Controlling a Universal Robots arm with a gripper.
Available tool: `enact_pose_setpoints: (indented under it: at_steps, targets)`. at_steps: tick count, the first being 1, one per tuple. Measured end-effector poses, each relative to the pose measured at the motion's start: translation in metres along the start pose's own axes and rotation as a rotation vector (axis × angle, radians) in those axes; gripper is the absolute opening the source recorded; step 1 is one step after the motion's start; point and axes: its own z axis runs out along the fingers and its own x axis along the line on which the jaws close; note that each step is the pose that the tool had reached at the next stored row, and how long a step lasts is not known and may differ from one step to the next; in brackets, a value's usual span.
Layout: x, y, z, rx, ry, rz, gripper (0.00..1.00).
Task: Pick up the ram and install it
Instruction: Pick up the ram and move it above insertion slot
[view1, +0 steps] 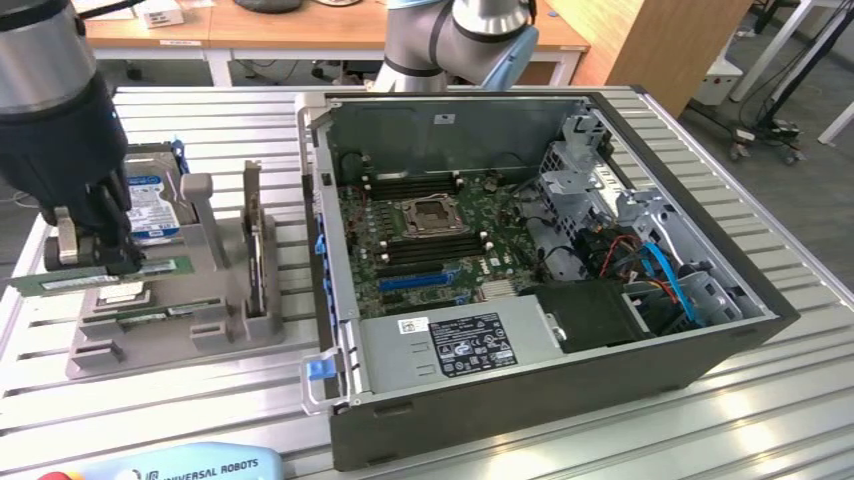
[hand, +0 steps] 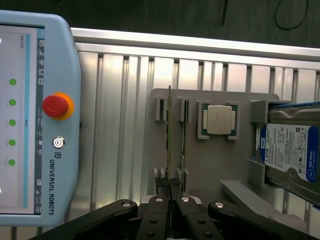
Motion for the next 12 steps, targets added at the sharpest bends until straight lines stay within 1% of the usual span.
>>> enact_pose_setpoints:
  at_steps: [3, 4, 5, 6, 12]
  targets:
    - [0.0, 0.0003, -0.0078, -0.0001, 0.0, 0.0, 0.12]
    - [-0.001, 0.0006, -0.0156, 0.0, 0.0, 0.0, 0.12]
    - [-0.001, 0.0011, -0.0266, 0.0, 0.0, 0.0, 0.12]
    - [-0.001, 0.0013, -0.0307, 0.0, 0.0, 0.0, 0.12]
    - [-0.002, 0.0018, -0.0429, 0.0, 0.0, 0.0, 0.12]
